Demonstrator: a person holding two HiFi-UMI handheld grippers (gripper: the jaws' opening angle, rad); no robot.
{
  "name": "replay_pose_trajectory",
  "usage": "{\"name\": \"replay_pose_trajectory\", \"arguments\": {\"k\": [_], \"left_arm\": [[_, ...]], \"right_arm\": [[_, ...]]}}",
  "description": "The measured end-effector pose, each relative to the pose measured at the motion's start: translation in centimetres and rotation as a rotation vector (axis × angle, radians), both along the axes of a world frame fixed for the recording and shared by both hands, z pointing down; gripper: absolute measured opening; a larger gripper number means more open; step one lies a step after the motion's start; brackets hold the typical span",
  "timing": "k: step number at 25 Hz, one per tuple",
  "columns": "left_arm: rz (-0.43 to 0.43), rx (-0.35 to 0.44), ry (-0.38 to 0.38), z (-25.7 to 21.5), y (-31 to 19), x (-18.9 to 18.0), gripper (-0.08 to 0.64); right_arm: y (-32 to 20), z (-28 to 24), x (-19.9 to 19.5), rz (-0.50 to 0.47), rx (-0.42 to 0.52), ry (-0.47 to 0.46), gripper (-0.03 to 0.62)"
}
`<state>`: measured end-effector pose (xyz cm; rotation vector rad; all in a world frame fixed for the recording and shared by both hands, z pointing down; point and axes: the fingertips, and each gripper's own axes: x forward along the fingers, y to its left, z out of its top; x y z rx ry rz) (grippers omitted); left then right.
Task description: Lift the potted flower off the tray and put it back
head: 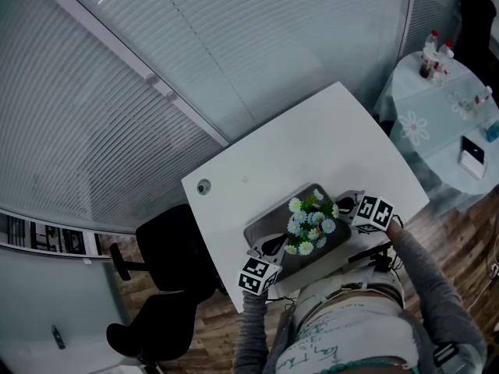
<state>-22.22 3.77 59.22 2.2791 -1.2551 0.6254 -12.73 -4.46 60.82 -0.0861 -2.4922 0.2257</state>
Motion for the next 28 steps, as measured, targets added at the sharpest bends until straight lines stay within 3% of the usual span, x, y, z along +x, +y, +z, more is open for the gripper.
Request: {"name": "replay_pose_trajectory", "arguments": {"k": [7,16,28], "left_arm": [[0.022,-0.009,0.0,0.56,-0.32,-0.1,0.012],[0.054,0.014,0.061,0.35,-0.91,-0.25,0.012],[0.115,-0.001,0.045,0.4,-0.19,0.5,0.012]], "right_arm": [[0.37,0.12,-0.24,-0.013,-0.006,0.002,0.025],[0.19,0.64,-0.6,-0.036,-0.037,-0.015,0.025],[0.65,0.69,-0.23,-0.089,-0.024,0.005,0.025]]}}
